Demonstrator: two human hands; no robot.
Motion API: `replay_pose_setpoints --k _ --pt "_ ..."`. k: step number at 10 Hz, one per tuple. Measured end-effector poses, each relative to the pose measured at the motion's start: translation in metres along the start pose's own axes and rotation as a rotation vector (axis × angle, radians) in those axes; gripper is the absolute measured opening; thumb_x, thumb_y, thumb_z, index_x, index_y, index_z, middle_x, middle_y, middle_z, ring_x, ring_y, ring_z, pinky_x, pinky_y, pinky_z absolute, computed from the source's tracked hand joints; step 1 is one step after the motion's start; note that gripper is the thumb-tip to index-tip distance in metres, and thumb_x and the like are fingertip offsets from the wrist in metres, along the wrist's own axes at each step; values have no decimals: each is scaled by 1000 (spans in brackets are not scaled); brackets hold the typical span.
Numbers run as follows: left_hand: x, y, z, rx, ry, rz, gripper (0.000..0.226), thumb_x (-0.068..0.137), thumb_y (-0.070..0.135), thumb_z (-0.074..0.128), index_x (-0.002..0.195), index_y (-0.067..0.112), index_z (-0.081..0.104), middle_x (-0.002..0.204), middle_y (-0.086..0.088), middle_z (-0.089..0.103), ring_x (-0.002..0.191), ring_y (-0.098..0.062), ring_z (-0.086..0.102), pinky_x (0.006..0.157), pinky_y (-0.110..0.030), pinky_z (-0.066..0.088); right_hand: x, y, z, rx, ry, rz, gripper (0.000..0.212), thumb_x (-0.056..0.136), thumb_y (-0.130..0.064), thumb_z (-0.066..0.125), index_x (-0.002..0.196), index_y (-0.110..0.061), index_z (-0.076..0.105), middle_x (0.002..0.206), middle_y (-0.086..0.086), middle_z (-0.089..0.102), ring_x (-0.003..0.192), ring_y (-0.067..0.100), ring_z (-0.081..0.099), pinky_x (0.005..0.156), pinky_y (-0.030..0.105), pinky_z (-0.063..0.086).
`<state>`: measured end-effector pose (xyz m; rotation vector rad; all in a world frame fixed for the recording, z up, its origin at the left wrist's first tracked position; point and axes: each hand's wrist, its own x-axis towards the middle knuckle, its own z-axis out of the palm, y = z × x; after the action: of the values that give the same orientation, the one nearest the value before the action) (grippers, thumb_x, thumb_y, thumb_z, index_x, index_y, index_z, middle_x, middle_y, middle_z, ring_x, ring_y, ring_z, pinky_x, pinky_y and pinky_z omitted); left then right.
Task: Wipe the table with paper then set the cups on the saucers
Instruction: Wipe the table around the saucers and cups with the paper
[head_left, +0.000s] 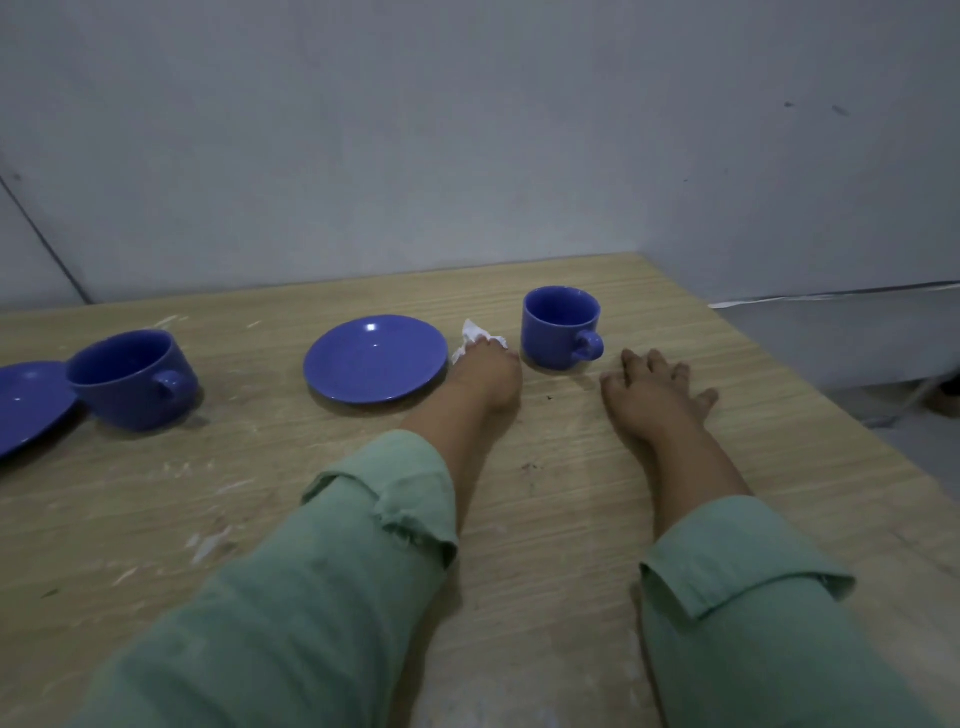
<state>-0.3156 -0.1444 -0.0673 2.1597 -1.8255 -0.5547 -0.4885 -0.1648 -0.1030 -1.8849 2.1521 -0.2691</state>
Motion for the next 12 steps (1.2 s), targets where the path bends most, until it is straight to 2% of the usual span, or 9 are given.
replay_pose_setpoints --k 1,3,4,5,6,7,8,10,12 --pt "-2 -2 -2 -37 -32 27 47 102 25 23 145 6 26 154 -19 23 141 -33 24 118 -43 19 0 -1 0 0 -1 9 59 94 -47 25 149 -30 15 161 -1 3 148 30 -4 112 63 -3" --pt "-29 -17 -8 28 -135 214 47 102 26 27 147 16 25 158 -11 15 145 -29 19 117 -35 16 -1 -2 -1 2 -2 5 59 94 -47 24 149 -29 15 161 0 4 147 31 -3 112 63 -2" --pt "-48 -15 0 108 -122 210 47 101 22 28 145 8 26 156 -16 21 141 -30 26 114 -36 22 -3 -1 -2 0 -1 5 58 94 -47 24 149 -30 14 161 -1 4 148 31 -3 112 63 -1" --pt "-54 -11 10 133 -93 152 46 101 20 29 141 -4 30 153 -24 21 142 -34 20 114 -42 20 -4 0 -2 3 3 0 58 94 -47 25 149 -29 15 161 -1 4 148 31 -3 112 63 -1" --pt "-35 -1 10 116 -128 31 53 102 24 25 146 -3 15 156 -25 1 146 -34 2 119 -44 10 -4 0 -2 8 1 -8 58 94 -47 25 149 -29 15 161 0 4 148 30 -2 112 63 -1" --pt "-9 4 5 108 -101 -31 53 102 27 23 147 0 15 156 -24 2 146 -34 2 118 -42 9 -2 1 -2 -4 1 -6 58 94 -47 26 149 -29 16 161 0 4 148 31 -1 112 63 0" --pt "9 0 1 126 -107 43 44 102 22 21 141 3 29 152 -24 15 141 -36 17 116 -45 20 -2 0 -1 -5 -1 -2 59 94 -48 26 149 -29 16 161 0 4 147 31 -2 112 63 -1" --pt "11 -17 0 124 -56 226 44 102 18 26 144 6 29 155 -13 22 143 -28 19 115 -37 18 -1 -2 0 6 -5 6 59 93 -47 26 149 -30 15 161 0 3 147 31 -3 111 63 -2" --pt "-7 -30 2 115 -55 315 46 102 18 28 147 12 27 157 -7 22 145 -23 20 116 -31 17 -5 -2 -2 24 7 6 58 93 -45 29 148 -29 19 161 1 8 147 31 0 112 63 0"
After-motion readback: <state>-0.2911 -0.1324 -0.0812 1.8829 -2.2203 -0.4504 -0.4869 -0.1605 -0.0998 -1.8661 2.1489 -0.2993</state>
